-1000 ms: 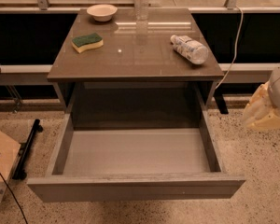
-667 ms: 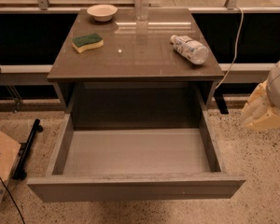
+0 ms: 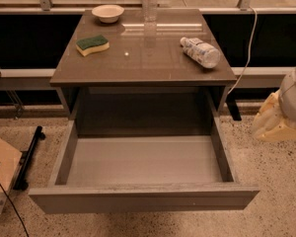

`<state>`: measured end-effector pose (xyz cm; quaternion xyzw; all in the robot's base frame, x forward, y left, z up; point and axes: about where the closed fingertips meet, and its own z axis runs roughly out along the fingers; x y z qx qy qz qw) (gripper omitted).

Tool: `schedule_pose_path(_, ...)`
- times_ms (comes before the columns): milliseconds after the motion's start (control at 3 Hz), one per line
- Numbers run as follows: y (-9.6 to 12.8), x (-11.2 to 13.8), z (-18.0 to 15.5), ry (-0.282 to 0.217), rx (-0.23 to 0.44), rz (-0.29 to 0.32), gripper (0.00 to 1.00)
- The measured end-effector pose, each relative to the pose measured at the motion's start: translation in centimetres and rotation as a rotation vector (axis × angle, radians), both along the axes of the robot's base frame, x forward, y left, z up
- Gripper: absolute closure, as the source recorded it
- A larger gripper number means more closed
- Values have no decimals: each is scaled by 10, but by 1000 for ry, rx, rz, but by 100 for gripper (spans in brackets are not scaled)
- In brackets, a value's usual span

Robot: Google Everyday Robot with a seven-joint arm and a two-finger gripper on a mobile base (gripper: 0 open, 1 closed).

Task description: Close top drawer

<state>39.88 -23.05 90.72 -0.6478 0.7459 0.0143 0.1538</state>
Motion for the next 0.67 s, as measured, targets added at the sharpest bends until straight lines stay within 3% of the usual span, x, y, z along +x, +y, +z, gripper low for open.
schedule_pose_path(667, 19, -2, -40, -26, 50, 35, 100)
